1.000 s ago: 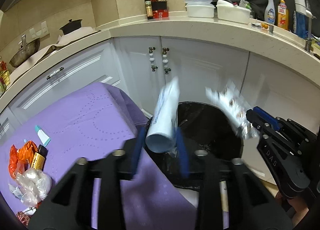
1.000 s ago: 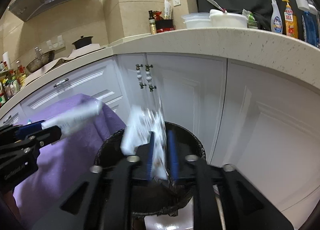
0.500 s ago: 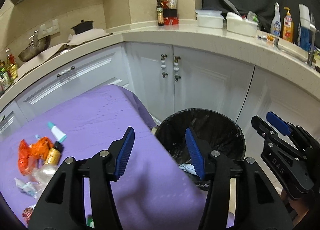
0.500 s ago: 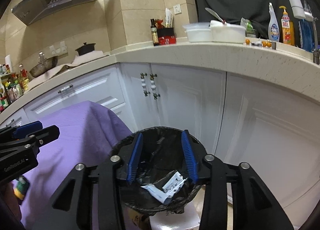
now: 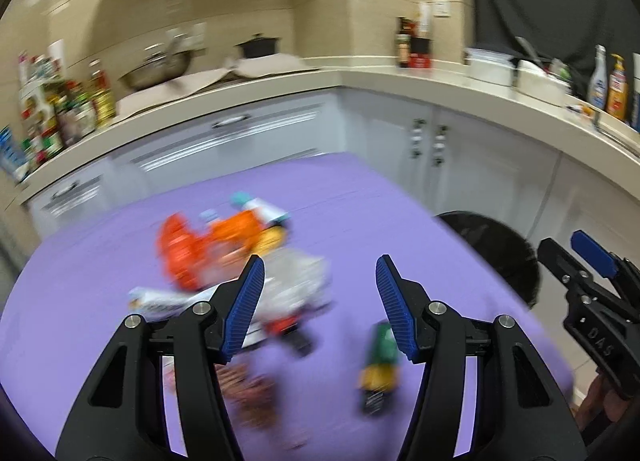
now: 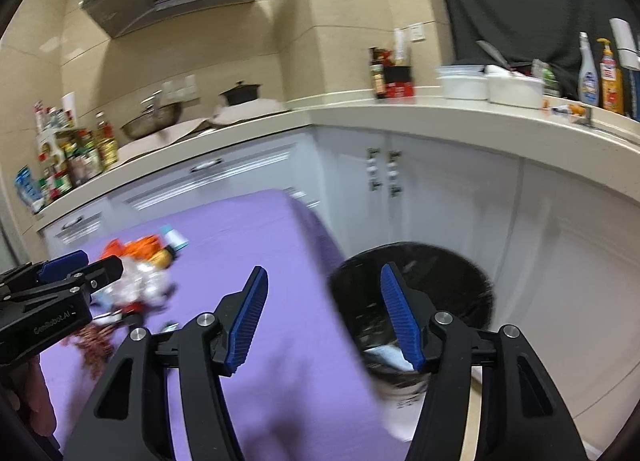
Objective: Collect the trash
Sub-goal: 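Return to the table and grasp the green spray can with the right tool, then grasp the checked ribbon with the left tool while the right tool holds the can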
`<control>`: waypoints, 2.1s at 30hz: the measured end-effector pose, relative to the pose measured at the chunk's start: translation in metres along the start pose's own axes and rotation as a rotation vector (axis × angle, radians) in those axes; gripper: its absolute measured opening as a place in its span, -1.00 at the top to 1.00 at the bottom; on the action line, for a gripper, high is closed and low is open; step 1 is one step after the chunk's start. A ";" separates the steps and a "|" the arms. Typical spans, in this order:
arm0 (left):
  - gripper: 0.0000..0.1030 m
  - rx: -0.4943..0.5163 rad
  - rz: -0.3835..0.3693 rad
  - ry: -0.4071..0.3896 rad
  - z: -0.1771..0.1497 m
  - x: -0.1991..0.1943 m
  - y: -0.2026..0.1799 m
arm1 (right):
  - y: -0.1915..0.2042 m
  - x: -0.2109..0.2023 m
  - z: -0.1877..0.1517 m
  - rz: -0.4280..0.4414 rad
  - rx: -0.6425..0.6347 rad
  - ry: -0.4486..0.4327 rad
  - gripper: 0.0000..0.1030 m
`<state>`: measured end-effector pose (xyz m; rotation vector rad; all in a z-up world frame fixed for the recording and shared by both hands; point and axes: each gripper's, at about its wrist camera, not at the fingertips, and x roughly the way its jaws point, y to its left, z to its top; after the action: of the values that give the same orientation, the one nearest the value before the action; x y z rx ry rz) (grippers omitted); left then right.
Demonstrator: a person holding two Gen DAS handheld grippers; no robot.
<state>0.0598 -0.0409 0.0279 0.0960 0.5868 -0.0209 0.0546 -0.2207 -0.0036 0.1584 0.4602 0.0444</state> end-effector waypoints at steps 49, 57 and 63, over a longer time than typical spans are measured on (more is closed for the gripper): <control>0.87 -0.103 -0.002 0.113 -0.062 -0.003 0.079 | 0.063 0.014 -0.047 0.142 -0.097 0.223 0.52; 0.88 -0.099 -0.025 0.049 -0.054 -0.025 0.073 | 0.047 0.007 -0.038 0.120 -0.074 0.182 0.52; 0.88 -0.087 -0.057 -0.018 -0.036 -0.045 0.062 | 0.033 0.002 -0.030 0.095 -0.058 0.153 0.52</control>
<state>0.0048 0.0243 0.0281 -0.0053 0.5719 -0.0511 0.0430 -0.1837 -0.0254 0.1200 0.6030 0.1639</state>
